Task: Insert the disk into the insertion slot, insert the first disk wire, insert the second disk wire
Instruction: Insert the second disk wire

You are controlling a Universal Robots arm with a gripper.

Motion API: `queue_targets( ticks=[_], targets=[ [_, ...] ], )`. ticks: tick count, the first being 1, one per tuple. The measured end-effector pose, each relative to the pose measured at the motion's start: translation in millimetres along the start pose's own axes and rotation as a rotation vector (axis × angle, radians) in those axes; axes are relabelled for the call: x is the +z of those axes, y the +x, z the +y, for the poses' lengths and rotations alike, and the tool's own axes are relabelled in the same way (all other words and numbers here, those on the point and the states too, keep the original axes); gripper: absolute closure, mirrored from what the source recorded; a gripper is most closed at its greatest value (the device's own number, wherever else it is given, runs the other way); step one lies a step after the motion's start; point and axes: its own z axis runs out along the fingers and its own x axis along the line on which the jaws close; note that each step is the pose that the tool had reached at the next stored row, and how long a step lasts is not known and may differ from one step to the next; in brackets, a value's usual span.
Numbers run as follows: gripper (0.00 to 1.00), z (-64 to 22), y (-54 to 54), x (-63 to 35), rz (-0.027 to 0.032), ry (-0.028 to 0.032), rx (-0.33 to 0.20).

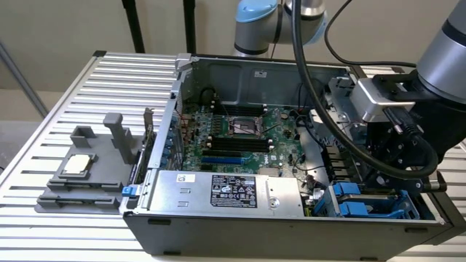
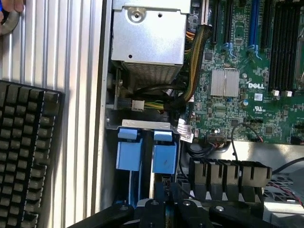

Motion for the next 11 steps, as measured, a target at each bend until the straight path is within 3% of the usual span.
queue_targets(
  ticks=[4,11],
  targets=[
    [0.84,0.2,1.3,3.0,-0.0185,0.0082,0.001],
    [0.84,0.4,2.9,3.7,-0.0225,0.0116,0.001]
  ],
)
